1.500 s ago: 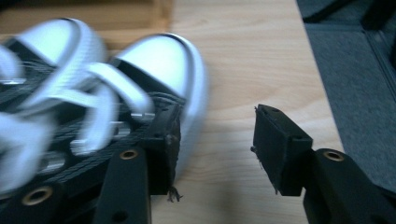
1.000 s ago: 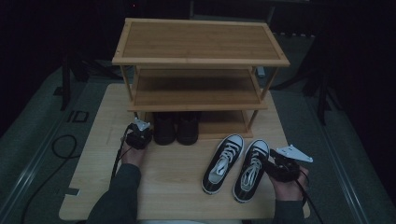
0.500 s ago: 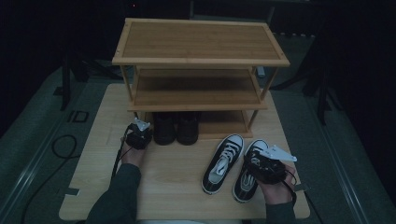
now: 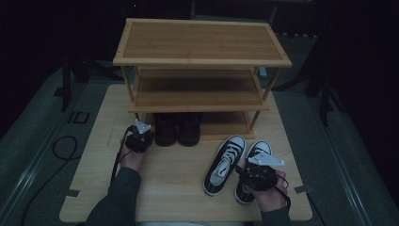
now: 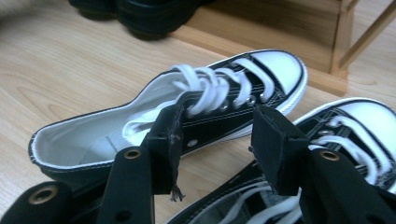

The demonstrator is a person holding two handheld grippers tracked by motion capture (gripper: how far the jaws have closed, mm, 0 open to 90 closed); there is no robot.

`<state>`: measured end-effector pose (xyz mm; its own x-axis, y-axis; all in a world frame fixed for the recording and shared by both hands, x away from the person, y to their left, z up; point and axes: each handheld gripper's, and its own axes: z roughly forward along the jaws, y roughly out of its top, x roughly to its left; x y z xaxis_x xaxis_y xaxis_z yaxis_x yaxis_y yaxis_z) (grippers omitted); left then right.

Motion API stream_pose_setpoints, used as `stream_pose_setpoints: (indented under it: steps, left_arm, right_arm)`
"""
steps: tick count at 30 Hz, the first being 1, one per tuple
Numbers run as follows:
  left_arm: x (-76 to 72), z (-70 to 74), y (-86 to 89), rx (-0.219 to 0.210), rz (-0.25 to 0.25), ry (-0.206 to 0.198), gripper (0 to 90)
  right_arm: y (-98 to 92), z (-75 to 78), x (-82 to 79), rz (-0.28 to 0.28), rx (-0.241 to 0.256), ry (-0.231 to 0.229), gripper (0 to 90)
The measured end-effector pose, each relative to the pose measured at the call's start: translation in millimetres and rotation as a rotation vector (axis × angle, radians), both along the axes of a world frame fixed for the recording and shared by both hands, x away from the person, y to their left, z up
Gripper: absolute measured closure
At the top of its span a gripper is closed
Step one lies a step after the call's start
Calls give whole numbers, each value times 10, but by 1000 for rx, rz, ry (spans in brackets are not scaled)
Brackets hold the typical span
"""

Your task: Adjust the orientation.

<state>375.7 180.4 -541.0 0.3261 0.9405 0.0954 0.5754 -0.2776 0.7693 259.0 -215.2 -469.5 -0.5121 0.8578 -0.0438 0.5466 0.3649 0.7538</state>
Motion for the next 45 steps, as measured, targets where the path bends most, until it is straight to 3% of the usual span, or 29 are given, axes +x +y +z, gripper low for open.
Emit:
stream_pose_setpoints:
  steps: [12, 17, 25, 35, 42, 45]
  left_arm:
    - [-166, -87, -90, 48, -49, 59, 869]
    - [-153, -136, -106, 81, -42, 82, 888]
    - [-112, -153, -75, 98, -2, 76, 900]
    - [-60, -149, -42, 97, 5, 80, 900]
    - [41, -141, -16, 99, 32, 90, 900]
    - [78, -138, -11, 102, 41, 93, 900]
  right_arm:
    - [161, -51, 33, 31, -8, 35, 539]
    - [178, -84, 57, 24, -13, 54, 549]
    - [207, -129, 113, 15, -13, 82, 582]
    - [314, -126, 161, 11, 0, 111, 601]
    - [314, -132, 177, 12, -1, 135, 810]
    - [327, -118, 166, 21, -12, 137, 853]
